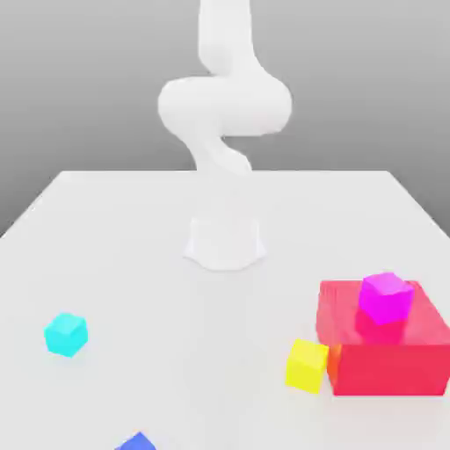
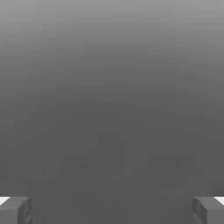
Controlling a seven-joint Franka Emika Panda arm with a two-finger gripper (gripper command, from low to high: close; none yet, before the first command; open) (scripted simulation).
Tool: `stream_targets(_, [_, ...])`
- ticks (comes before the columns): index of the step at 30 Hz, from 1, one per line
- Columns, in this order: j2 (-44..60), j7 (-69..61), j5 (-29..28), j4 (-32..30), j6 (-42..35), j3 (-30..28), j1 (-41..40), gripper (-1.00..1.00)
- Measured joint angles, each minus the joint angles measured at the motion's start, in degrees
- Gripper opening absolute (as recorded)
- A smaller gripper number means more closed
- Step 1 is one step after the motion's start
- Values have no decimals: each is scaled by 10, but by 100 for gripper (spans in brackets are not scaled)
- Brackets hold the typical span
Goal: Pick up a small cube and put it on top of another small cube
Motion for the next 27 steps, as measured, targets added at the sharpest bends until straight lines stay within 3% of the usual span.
stream_targets(13, [274, -290, 133, 19, 47, -141, 106, 0])
stream_targets(21, [438, -458, 202, 30, 78, -161, 105, 0])
stream_targets(27, [545, -550, 202, 34, 114, -156, 86, 0])
